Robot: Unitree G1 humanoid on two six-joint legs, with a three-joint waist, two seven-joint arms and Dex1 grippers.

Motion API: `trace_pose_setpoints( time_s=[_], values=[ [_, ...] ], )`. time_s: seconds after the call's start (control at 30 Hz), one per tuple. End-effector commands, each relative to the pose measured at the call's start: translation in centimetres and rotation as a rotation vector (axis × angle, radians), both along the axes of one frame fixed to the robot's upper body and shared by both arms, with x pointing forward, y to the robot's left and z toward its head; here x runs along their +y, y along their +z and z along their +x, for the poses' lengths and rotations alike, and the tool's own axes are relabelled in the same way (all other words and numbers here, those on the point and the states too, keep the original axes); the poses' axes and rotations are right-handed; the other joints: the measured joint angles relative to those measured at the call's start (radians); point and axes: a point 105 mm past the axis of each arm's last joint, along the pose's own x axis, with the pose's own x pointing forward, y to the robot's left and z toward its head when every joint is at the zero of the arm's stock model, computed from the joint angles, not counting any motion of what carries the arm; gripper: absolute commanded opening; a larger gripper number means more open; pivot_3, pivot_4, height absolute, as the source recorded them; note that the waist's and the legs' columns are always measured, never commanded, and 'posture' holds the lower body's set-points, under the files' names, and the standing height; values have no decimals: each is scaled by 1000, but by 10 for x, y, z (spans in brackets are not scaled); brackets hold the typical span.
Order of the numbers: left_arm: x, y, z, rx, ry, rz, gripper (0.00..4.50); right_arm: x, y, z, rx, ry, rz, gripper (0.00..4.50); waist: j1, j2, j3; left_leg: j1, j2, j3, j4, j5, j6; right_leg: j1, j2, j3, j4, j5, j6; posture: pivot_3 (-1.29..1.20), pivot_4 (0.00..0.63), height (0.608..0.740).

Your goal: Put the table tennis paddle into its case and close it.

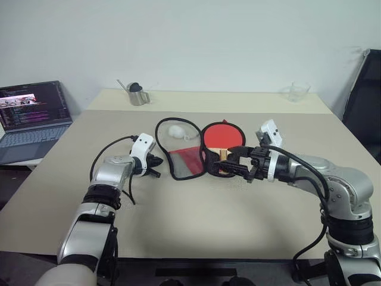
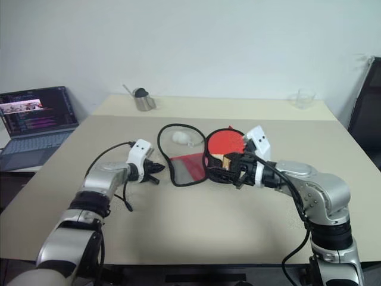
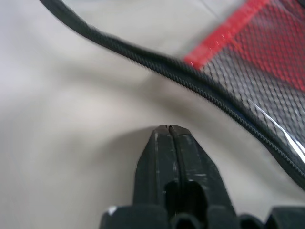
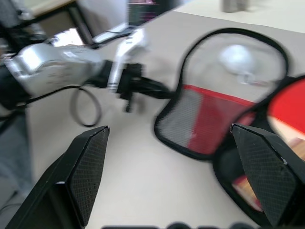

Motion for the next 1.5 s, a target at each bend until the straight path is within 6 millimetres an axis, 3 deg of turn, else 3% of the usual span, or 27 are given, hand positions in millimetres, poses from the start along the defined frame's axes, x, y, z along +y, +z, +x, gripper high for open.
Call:
trace_pose_setpoints(
  time_s=[0.03,0.3,0.5,0.57,0.67,0.77,1.0,1.23,1.4,1.5],
  values=[
    [-15,10,7,-44,-42,34,31,4,10,-6,-64,28,6,4500,0,0,0,0,0,0,0,0,0,0,0,0,0,0,0,0,150,740],
    [-41,15,11,-69,-100,-37,31,2,10,-5,-73,5,10,4500,1,0,0,0,0,0,0,0,0,0,0,0,0,0,0,0,150,740],
    [-63,37,12,-158,-159,-158,31,-50,23,8,-123,-143,-37,4500,3,-1,0,0,-1,0,0,0,0,0,-1,0,0,0,0,0,150,740],
    [-71,45,14,-198,-159,-181,31,-59,24,8,-130,-159,-56,4500,3,-1,0,0,-1,0,0,0,0,0,-1,0,0,0,0,0,150,740],
    [-99,67,18,-298,-173,-258,31,-70,23,7,-136,-186,-84,4500,10,-1,0,0,-1,0,0,0,0,1,-1,0,0,0,0,0,150,740],
    [-134,80,11,-341,-305,-276,31,-73,21,5,-136,-203,-92,4500,20,-1,1,0,-1,0,2,0,0,1,-1,0,0,0,1,0,150,740],
    [-175,71,12,-311,-361,-211,31,-75,18,2,-132,-230,-100,4500,22,-1,1,0,-2,0,3,0,0,2,1,0,-1,1,2,0,150,740],
    [-177,26,16,-212,-280,-12,31,-77,16,-3,-129,-257,-99,4500,21,-1,1,0,-2,0,3,0,0,2,1,0,-1,1,2,0,150,740],
    [-164,46,16,-236,-327,-94,31,-79,10,5,-96,-330,-53,4500,19,-1,1,0,-2,0,3,0,0,2,1,0,-1,1,2,0,150,740],
    [-149,60,1,-241,-506,-99,31,-80,-6,23,5,-430,-21,4500,9,-1,1,0,-1,0,3,0,0,2,2,0,0,1,1,0,150,740]
  ],
)
